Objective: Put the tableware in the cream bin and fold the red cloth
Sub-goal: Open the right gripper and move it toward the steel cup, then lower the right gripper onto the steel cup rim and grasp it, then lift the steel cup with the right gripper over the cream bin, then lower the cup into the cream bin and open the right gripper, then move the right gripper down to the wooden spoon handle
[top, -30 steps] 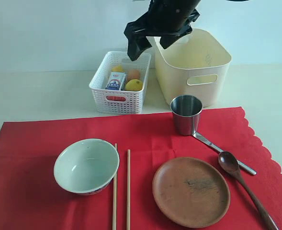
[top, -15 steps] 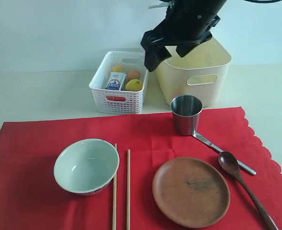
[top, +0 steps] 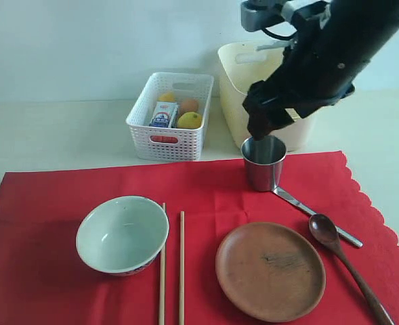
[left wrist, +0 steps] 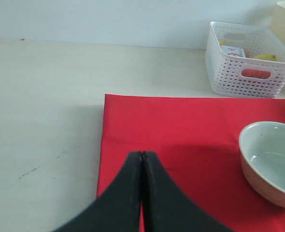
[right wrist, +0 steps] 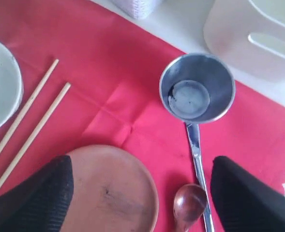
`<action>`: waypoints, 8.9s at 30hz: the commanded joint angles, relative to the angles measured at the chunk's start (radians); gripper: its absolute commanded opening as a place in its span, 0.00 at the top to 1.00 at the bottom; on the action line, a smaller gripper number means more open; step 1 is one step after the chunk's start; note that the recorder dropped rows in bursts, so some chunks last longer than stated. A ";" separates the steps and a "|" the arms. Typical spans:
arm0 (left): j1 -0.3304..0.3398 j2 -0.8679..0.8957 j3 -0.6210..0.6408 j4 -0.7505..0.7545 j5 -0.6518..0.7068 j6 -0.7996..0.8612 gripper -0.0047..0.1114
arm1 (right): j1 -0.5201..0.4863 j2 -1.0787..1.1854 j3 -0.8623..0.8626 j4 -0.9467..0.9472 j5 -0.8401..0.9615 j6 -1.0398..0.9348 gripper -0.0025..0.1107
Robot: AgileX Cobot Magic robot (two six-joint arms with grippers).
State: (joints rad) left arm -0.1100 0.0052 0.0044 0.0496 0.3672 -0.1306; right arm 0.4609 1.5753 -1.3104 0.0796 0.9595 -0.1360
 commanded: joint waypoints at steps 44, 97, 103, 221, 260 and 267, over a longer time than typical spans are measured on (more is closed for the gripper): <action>0.001 -0.005 -0.004 -0.007 -0.011 -0.004 0.96 | -0.007 -0.203 0.455 -0.017 -0.334 0.071 0.36; 0.001 -0.005 -0.004 -0.007 -0.011 -0.004 0.96 | -0.185 0.266 -0.012 -0.003 -0.265 0.059 0.36; 0.001 -0.005 -0.004 -0.007 -0.011 -0.004 0.96 | -0.185 0.329 -0.051 0.001 -0.258 0.059 0.36; -0.019 -0.005 -0.004 -0.007 -0.011 -0.004 0.96 | -0.183 0.482 -0.791 -0.340 0.233 0.396 0.35; -0.019 -0.005 -0.004 -0.007 -0.011 -0.004 0.96 | -0.124 -0.243 0.500 -0.132 -0.186 0.164 0.41; -0.019 -0.005 -0.004 -0.007 -0.011 -0.004 0.96 | -0.124 -0.141 0.537 -0.024 -0.193 0.033 0.41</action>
State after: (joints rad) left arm -0.1214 0.0052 0.0044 0.0496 0.3672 -0.1306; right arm 0.3358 1.3992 -0.7790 0.0238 0.7814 -0.0134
